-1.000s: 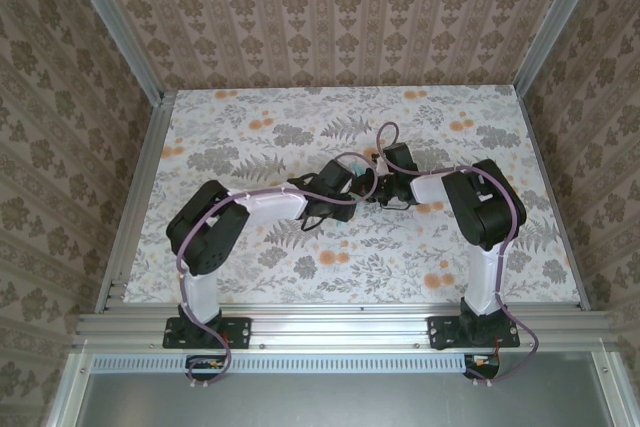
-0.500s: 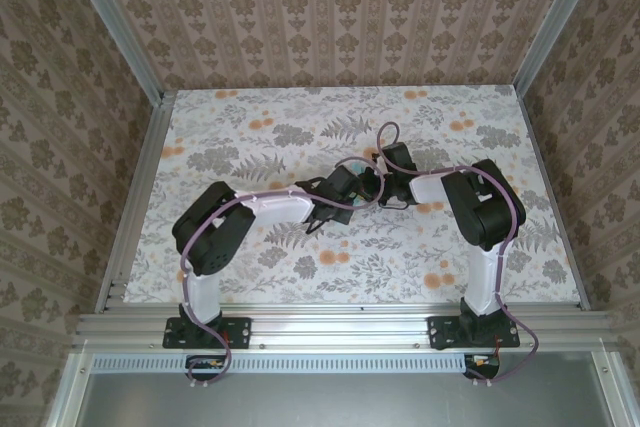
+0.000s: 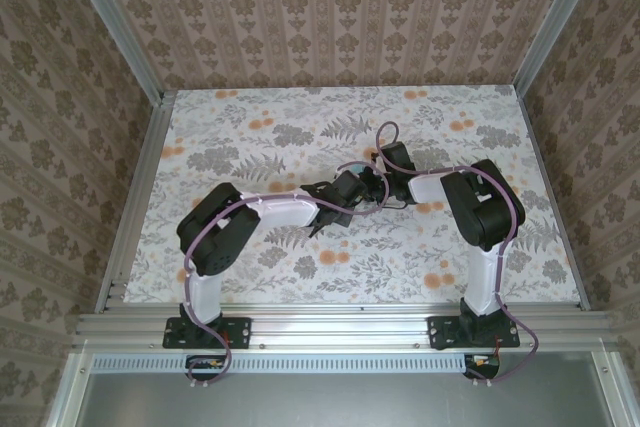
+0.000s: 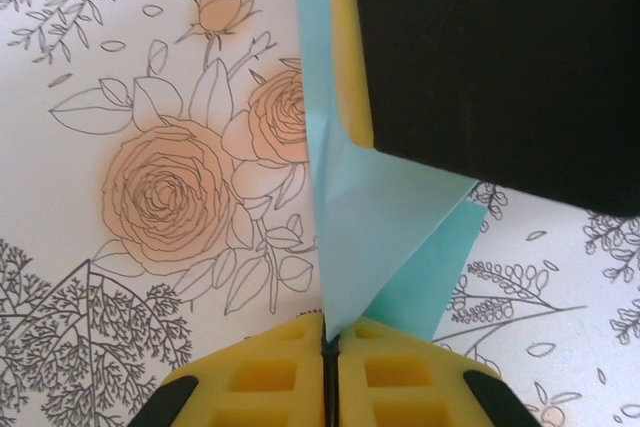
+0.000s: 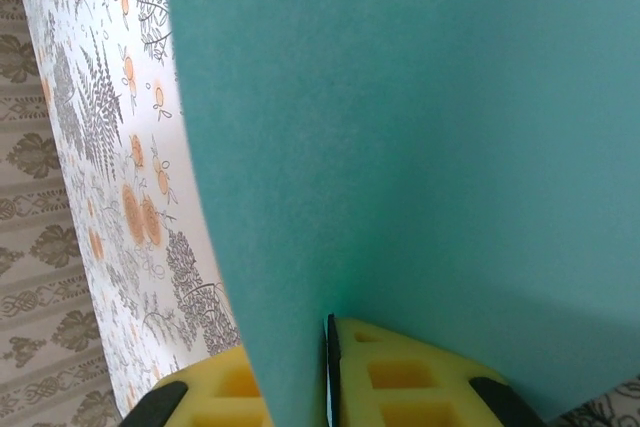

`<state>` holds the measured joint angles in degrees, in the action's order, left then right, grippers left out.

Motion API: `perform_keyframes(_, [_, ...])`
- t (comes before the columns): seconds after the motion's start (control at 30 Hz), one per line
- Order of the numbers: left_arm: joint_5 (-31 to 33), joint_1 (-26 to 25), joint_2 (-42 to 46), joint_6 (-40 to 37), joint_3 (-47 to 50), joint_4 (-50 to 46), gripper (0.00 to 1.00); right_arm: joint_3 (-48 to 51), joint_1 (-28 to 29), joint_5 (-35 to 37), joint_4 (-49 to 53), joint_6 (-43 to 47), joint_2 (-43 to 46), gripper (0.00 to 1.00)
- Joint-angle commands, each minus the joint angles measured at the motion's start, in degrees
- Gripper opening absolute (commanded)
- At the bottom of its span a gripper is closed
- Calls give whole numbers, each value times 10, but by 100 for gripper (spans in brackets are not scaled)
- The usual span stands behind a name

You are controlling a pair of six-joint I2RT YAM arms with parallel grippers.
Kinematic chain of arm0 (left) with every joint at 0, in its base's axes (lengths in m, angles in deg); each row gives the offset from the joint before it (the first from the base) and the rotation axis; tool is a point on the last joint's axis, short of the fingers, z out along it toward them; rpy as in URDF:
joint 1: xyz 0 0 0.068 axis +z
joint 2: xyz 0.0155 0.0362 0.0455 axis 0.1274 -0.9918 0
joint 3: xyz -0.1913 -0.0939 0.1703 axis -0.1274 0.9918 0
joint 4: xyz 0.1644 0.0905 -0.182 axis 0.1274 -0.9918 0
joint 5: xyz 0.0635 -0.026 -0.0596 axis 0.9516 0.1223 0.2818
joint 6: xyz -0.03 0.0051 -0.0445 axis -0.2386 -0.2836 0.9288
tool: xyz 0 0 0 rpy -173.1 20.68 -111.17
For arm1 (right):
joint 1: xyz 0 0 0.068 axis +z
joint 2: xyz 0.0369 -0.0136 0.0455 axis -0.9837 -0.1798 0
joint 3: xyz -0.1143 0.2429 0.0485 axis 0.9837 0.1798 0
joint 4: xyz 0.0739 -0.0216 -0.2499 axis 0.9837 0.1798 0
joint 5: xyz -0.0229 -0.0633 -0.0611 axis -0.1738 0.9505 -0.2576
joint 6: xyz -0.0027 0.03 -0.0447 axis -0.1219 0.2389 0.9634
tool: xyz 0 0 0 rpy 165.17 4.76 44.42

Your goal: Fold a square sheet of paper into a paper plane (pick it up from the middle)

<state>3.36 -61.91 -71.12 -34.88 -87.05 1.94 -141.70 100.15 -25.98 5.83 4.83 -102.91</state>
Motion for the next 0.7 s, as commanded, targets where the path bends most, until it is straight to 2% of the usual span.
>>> perform_keyframes(0.0, [28, -5, -17, -18, -11, -30, 8, -1, 6, 28, 50, -9, 5, 16])
perform_keyframes(0.17, [39, -6, -22, -33, -4, -21, 7, -15, 3, 34, 93, -23, 34, 22])
perform_keyframes(0.47, [49, -8, -27, -56, 2, -6, 7, -9, -1, 46, 120, -38, 61, 23])
perform_keyframes(0.67, [48, -8, -22, -55, 3, -9, 9, -17, -3, 65, 146, -16, 47, 10])
